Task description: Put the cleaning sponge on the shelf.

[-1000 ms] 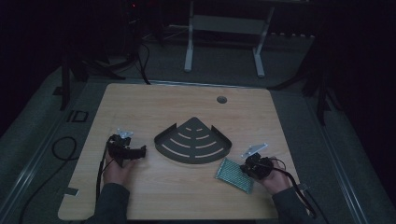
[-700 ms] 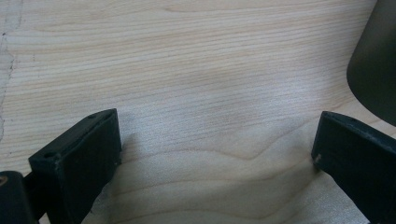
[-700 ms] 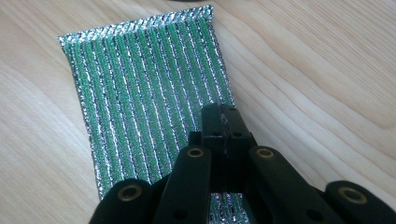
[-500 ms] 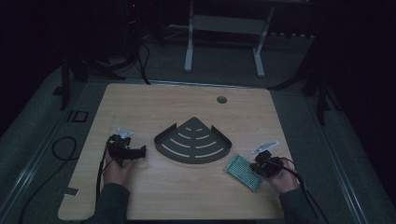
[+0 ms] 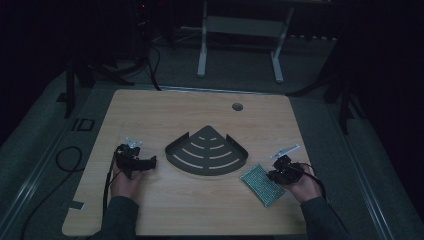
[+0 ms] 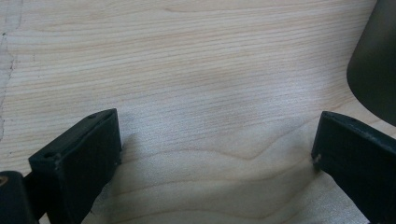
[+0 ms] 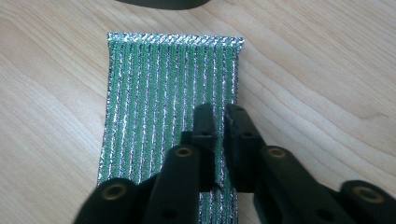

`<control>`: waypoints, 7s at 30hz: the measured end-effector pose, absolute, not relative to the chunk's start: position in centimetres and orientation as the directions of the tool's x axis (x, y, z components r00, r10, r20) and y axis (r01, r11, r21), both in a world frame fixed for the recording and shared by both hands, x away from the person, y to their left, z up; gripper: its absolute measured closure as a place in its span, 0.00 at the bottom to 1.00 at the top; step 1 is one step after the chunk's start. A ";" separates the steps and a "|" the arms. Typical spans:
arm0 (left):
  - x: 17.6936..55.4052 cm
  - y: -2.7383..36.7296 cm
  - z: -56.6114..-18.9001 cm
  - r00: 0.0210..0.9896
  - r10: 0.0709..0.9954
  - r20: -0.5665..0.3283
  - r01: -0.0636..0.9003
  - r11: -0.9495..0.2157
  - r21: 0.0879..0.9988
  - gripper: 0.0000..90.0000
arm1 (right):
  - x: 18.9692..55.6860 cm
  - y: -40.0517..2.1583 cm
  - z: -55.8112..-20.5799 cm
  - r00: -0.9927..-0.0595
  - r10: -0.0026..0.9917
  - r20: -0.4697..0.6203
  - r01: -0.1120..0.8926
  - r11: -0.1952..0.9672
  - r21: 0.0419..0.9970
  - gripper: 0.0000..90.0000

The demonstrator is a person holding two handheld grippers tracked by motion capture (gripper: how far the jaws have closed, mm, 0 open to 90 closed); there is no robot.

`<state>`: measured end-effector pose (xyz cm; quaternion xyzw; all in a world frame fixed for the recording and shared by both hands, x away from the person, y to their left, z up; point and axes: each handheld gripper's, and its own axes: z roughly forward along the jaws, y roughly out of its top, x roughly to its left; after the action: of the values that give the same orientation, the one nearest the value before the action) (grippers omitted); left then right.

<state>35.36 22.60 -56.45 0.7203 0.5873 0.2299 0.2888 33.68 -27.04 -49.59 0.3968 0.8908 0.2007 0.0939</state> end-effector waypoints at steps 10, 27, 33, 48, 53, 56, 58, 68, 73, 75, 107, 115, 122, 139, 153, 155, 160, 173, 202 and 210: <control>35.4 22.6 -56.4 0.204 0.979 -0.008 0.714 -0.143 0.686 0.02 | 35.6 -26.9 -49.6 -0.675 0.738 0.015 0.693 0.626 0.358 0.88; 35.4 22.6 -56.5 0.205 0.979 -0.008 0.713 -0.143 0.686 0.02 | 37.1 -27.1 -50.8 -0.668 0.739 0.086 0.727 0.623 0.289 0.81; 35.4 22.6 -56.4 0.205 0.979 -0.008 0.713 -0.144 0.686 0.02 | 37.5 -27.3 -51.0 -0.655 0.746 0.116 0.745 0.613 0.264 0.80; 35.4 22.6 -56.4 0.205 0.979 -0.008 0.713 -0.143 0.686 0.02 | 38.2 -26.7 -50.6 -0.673 0.727 0.137 0.738 0.648 0.188 0.99; 35.4 22.6 -56.4 0.205 0.979 -0.008 0.713 -0.143 0.686 0.02 | 38.0 -26.3 -50.1 -0.687 0.718 0.109 0.724 0.664 0.185 1.00; 35.4 22.6 -56.4 0.205 0.979 -0.008 0.713 -0.144 0.686 0.02 | 37.9 -26.2 -49.7 -0.691 0.715 0.105 0.720 0.668 0.187 1.00; 35.4 22.6 -56.4 0.205 0.979 -0.008 0.713 -0.144 0.686 0.02 | 37.9 -26.1 -49.3 -0.693 0.713 0.104 0.718 0.670 0.187 1.00; 35.4 22.6 -56.4 0.204 0.979 -0.008 0.713 -0.143 0.686 0.02 | 38.1 -26.0 -47.3 -0.699 0.710 0.083 0.709 0.673 0.211 1.00; 35.4 22.6 -56.4 0.204 0.979 -0.008 0.713 -0.144 0.686 0.02 | 38.2 -26.1 -46.9 -0.698 0.712 0.075 0.708 0.672 0.218 1.00; 35.4 22.6 -56.4 0.205 0.979 -0.009 0.713 -0.143 0.686 0.02 | 38.4 -26.2 -46.5 -0.698 0.713 0.067 0.707 0.671 0.224 1.00; 35.4 22.6 -56.4 0.205 0.979 -0.007 0.714 -0.144 0.686 0.02 | 40.3 -25.4 -42.3 -0.695 0.719 0.015 0.700 0.672 0.244 1.00; 35.4 22.6 -56.4 0.205 0.979 -0.006 0.714 -0.145 0.685 0.02 | 40.6 -25.1 -41.0 -0.701 0.713 -0.002 0.690 0.680 0.247 1.00; 35.4 22.6 -56.4 0.205 0.979 -0.007 0.713 -0.145 0.686 0.02 | 40.9 -24.9 -39.9 -0.703 0.711 -0.016 0.686 0.684 0.248 1.00; 35.4 22.6 -56.4 0.205 0.979 -0.008 0.713 -0.143 0.687 0.02 | 41.7 -24.0 -38.0 -0.711 0.702 -0.038 0.672 0.695 0.254 1.00; 35.4 22.6 -56.4 0.205 0.979 -0.008 0.713 -0.143 0.687 0.02 | 42.6 -22.5 -37.6 -0.718 0.694 -0.042 0.661 0.701 0.268 1.00; 35.4 22.6 -56.4 0.205 0.979 -0.008 0.713 -0.143 0.687 0.02 | 42.7 -22.4 -37.6 -0.719 0.693 -0.045 0.659 0.702 0.271 1.00; 35.4 22.6 -56.4 0.205 0.979 -0.008 0.712 -0.143 0.687 0.02 | 43.0 -22.2 -37.5 -0.718 0.694 -0.049 0.657 0.700 0.280 1.00; 35.4 22.6 -56.4 0.205 0.979 -0.009 0.713 -0.143 0.687 0.02 | 43.7 -20.6 -37.1 -0.729 0.684 -0.036 0.648 0.706 0.287 1.00; 35.4 22.6 -56.5 0.205 0.979 -0.009 0.712 -0.143 0.687 0.02 | 46.0 -17.1 -37.2 -0.740 0.673 0.002 0.641 0.704 0.304 1.00; 35.4 22.6 -56.5 0.205 0.979 -0.009 0.712 -0.143 0.687 0.02 | 46.4 -16.5 -37.4 -0.738 0.674 0.006 0.644 0.702 0.304 1.00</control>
<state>35.39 22.55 -56.45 0.7203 0.5869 0.2300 0.2897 46.39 -16.49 -37.44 0.3578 0.9210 0.1445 0.0527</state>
